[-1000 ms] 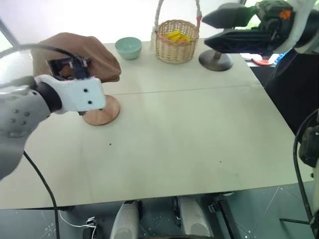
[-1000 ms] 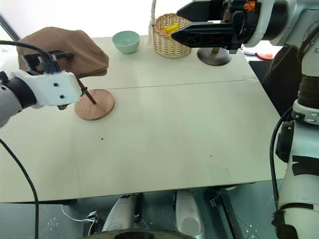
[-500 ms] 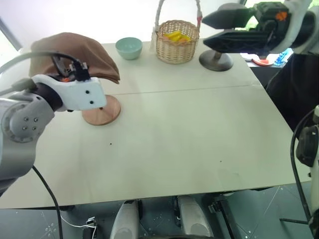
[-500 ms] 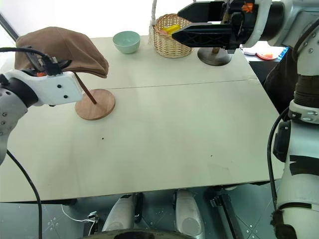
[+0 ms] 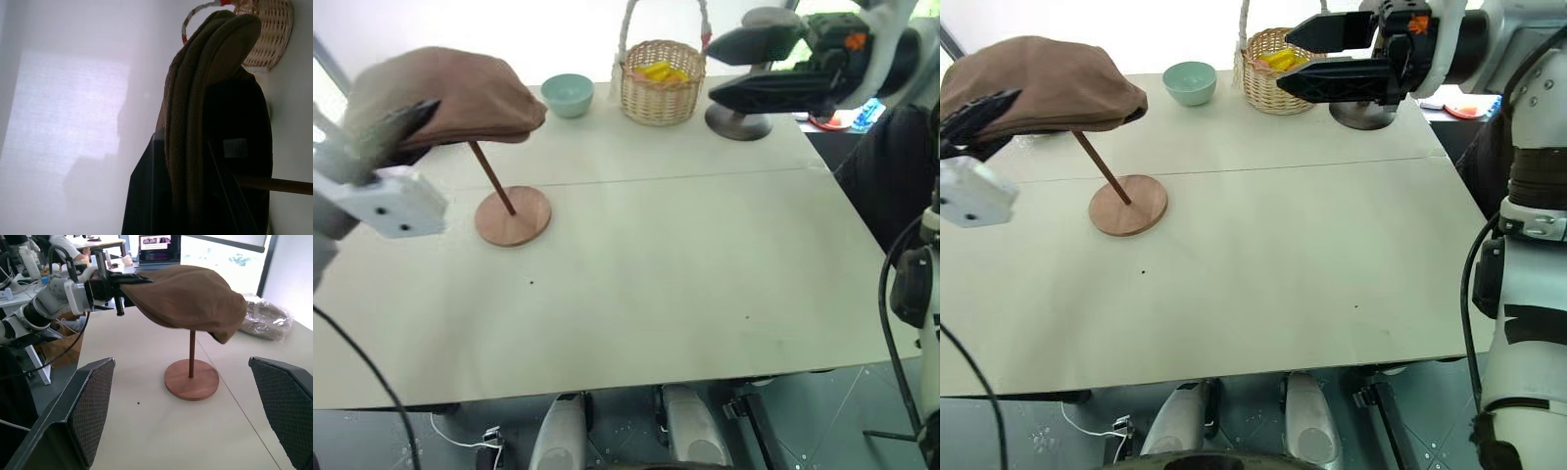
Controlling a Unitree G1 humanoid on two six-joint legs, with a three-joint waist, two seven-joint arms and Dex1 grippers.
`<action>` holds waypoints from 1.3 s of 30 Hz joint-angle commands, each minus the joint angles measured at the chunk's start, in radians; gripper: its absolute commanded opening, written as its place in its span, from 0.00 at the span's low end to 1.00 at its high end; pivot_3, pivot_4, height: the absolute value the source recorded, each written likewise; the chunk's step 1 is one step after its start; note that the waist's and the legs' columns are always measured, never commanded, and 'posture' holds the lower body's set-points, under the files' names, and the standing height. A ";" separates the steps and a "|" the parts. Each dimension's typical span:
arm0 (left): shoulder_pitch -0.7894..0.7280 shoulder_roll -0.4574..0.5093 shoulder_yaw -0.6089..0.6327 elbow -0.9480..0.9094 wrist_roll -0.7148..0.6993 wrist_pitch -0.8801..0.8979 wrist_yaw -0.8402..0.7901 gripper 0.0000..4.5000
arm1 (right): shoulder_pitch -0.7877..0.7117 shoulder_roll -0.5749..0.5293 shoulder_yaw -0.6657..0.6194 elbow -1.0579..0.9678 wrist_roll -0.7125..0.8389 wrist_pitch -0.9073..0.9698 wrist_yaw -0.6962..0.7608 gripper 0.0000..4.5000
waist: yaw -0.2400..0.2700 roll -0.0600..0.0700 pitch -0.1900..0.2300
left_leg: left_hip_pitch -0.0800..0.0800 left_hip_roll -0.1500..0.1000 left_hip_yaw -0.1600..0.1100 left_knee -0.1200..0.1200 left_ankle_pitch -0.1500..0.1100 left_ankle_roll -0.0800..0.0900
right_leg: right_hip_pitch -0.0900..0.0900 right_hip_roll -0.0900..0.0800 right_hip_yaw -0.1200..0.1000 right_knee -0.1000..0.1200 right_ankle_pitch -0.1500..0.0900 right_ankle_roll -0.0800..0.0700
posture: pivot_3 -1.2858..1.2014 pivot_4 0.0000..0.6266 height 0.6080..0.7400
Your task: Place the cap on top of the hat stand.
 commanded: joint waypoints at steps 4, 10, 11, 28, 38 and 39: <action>-0.034 0.096 0.003 0.396 -0.178 -0.483 -0.124 0.00 | -0.036 0.005 -0.007 0.010 -0.023 -0.026 0.019 1.00 | 0.002 0.000 0.000 | 0.000 0.000 0.001 0.000 0.000 0.000 | 0.000 0.000 0.000 0.000 0.000 0.000 | 0.52 0.24 1.00; -0.153 0.172 -0.142 0.732 -0.195 -0.753 -0.194 0.00 | -0.065 -0.009 -0.002 0.033 -0.043 -0.022 0.051 1.00 | 0.000 0.000 0.000 | 0.000 0.000 0.002 0.000 0.000 0.000 | 0.000 0.000 0.000 0.000 0.000 0.000 | 0.52 0.24 1.00; -0.170 0.178 -0.163 0.775 -0.198 -0.783 -0.201 0.00 | -0.069 -0.010 -0.002 0.035 -0.046 -0.019 0.055 1.00 | -0.001 0.000 0.000 | 0.000 0.000 0.002 0.000 0.000 0.000 | -0.001 0.000 0.001 0.000 0.001 0.001 | 0.52 0.24 1.00; 0.149 0.112 0.013 0.481 -0.257 -0.410 -0.111 0.69 | -0.039 0.007 -0.018 0.026 -0.055 -0.028 0.062 1.00 | -0.007 0.000 0.000 | 0.000 0.001 0.004 -0.001 0.000 0.000 | -0.002 0.000 0.002 0.000 0.003 0.005 | 0.52 0.24 1.00; 0.513 0.013 0.318 -0.122 -0.589 0.450 -0.195 0.69 | 0.022 0.001 -0.027 0.030 -0.052 -0.052 0.082 1.00 | -0.003 0.000 0.000 | -0.001 0.002 0.005 0.000 0.000 0.000 | -0.002 0.000 0.003 0.000 0.001 0.000 | 0.52 0.24 1.00; 0.549 0.016 0.348 -0.163 -0.624 0.534 -0.222 0.69 | 0.024 0.003 -0.027 0.035 -0.051 -0.051 0.083 1.00 | -0.004 0.000 0.000 | 0.000 0.002 0.005 0.000 0.000 0.000 | -0.002 0.000 0.003 0.000 0.001 0.000 | 0.52 0.24 1.00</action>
